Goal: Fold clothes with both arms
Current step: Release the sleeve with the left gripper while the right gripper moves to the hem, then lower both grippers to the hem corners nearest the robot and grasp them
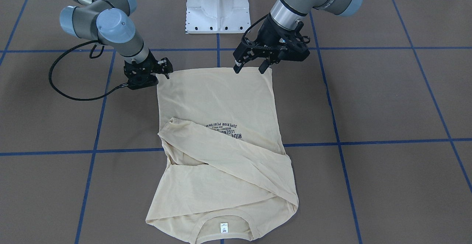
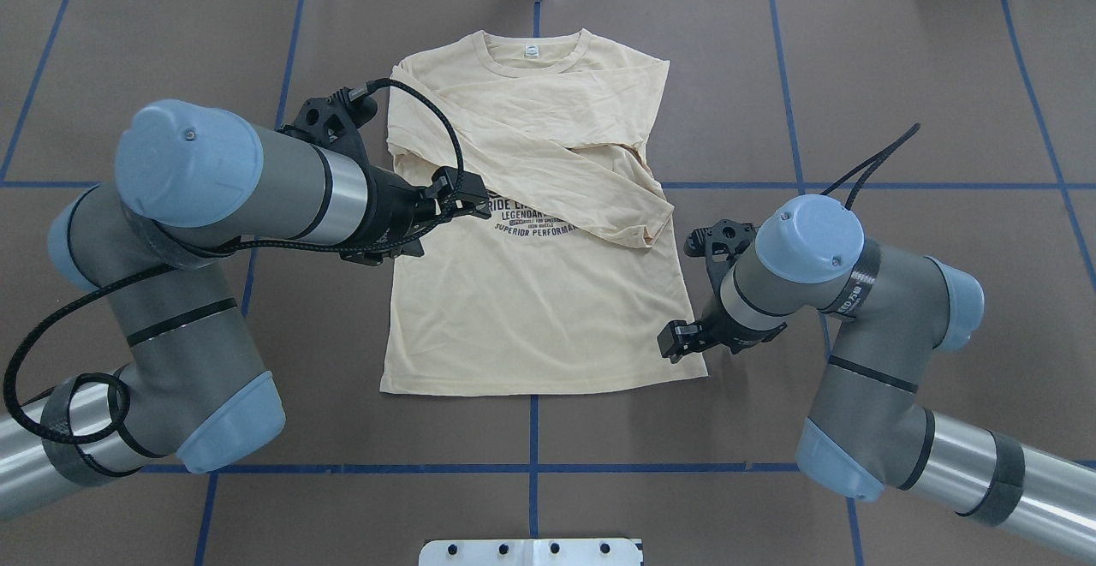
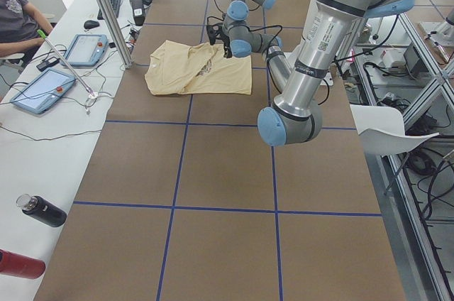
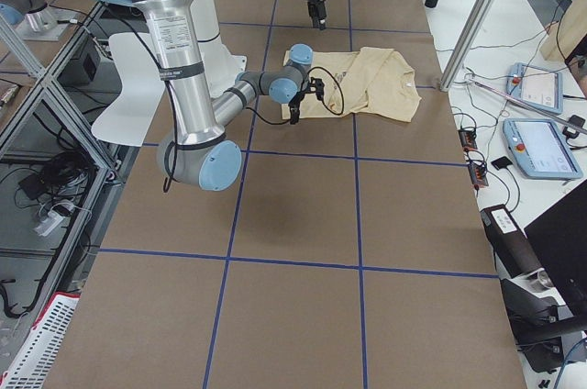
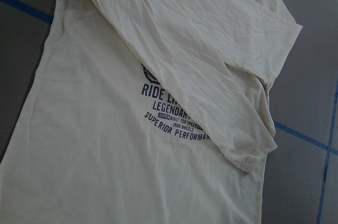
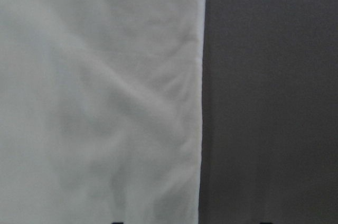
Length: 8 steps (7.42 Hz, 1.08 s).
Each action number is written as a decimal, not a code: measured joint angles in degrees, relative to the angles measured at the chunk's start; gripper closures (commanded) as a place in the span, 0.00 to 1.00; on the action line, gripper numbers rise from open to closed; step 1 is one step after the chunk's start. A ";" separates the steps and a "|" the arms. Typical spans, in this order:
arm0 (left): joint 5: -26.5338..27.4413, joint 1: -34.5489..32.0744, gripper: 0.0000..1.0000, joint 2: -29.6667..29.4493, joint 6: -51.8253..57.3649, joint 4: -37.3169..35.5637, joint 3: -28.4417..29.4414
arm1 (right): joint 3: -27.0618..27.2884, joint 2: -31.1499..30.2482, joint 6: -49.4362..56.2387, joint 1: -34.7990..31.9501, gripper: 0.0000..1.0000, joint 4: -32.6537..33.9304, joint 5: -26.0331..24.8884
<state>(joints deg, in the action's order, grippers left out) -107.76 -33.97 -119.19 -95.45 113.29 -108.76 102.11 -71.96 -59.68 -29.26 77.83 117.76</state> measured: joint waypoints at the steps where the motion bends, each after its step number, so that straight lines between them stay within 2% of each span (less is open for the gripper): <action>1: 0.00 -0.03 0.01 0.04 0.00 0.00 0.03 | -0.10 0.03 -0.02 0.37 0.25 0.02 0.01; 5: 0.00 -0.10 0.01 0.27 0.00 0.00 0.04 | -0.20 0.56 -2.27 1.65 0.69 0.02 0.00; 6: 0.05 -0.11 0.01 0.32 0.00 0.00 0.04 | -0.22 0.74 -2.57 1.83 0.92 0.04 0.02; 7: 0.12 -0.15 0.01 0.35 0.00 0.00 0.04 | -0.24 0.79 -2.65 1.86 1.00 0.02 0.07; 8: 0.15 -0.17 0.01 0.36 0.00 0.00 0.06 | -0.24 0.79 -2.67 1.85 1.00 -0.01 0.08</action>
<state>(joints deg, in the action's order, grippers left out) -107.60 -34.14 -118.83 -95.45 113.29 -108.70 101.87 -71.17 -62.35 -27.41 77.82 117.85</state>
